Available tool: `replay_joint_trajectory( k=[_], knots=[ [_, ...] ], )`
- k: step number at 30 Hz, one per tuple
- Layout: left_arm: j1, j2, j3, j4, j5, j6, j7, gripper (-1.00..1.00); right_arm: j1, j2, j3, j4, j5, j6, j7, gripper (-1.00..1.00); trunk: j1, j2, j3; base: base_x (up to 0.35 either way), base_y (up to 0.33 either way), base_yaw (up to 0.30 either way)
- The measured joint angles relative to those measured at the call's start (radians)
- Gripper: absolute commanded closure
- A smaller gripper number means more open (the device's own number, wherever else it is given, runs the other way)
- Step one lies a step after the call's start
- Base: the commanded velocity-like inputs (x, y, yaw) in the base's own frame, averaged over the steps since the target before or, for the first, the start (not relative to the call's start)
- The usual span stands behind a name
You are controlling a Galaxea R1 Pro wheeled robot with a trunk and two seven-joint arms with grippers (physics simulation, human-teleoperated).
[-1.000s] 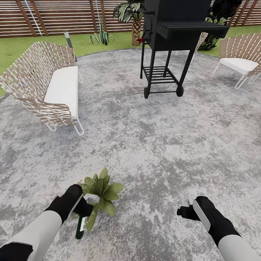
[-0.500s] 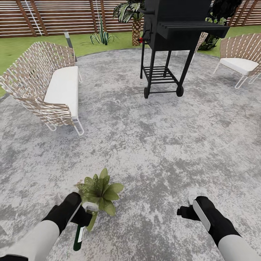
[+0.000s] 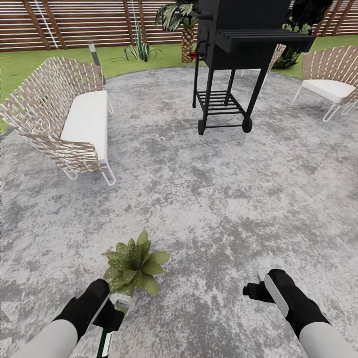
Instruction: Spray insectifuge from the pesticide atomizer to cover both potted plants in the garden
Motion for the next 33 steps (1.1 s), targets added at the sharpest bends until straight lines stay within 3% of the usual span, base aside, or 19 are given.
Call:
replay_joint_trajectory(
  k=[13,22,33],
  knots=[
    [-0.003,0.000,-0.002,-0.001,-0.003,0.003,0.002,1.00,0.000,0.000,0.000,-0.001,0.001,0.000,0.000,-1.00,0.000,0.000,-0.013,0.000,0.000,0.199],
    [-0.090,-0.003,-0.002,-0.002,-0.003,0.005,0.000,1.00,0.000,0.000,0.000,-0.001,0.001,0.000,0.000,-1.00,0.000,0.000,-0.019,0.000,0.000,0.097],
    [-0.060,-0.001,0.003,-0.002,-0.002,0.002,0.000,1.00,0.000,-0.001,0.000,0.000,0.001,0.001,-0.001,-1.00,0.000,0.000,-0.021,-0.033,-0.094,0.076]
  ],
)
